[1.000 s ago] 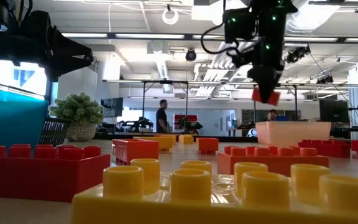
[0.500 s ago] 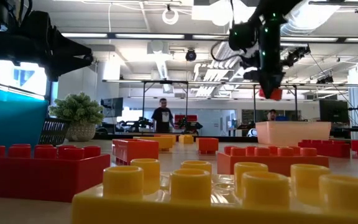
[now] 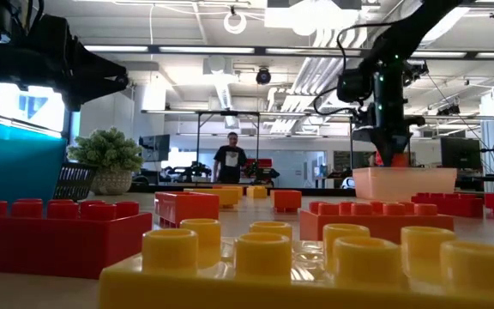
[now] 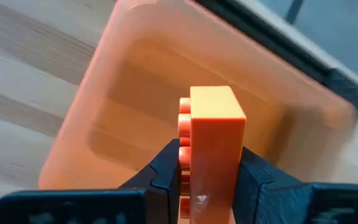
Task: Sort & place blocks by color
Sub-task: Put the orange game piece into the orange bin
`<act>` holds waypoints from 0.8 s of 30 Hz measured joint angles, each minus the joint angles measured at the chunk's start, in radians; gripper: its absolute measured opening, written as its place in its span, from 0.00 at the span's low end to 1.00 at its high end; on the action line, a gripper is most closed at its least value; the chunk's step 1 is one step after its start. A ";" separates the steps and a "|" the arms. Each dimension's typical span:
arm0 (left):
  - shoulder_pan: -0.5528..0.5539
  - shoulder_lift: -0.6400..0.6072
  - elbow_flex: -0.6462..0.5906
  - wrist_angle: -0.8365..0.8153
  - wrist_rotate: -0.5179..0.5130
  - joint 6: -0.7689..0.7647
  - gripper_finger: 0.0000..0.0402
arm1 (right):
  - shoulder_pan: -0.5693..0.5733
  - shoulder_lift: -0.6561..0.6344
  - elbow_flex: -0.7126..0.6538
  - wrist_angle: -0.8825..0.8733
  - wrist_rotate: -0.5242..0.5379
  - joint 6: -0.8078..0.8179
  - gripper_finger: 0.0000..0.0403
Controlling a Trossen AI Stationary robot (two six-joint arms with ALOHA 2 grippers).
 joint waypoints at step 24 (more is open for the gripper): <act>0.000 0.000 0.000 0.006 -0.017 0.068 0.59 | -0.066 0.001 -0.087 0.170 0.001 0.011 0.39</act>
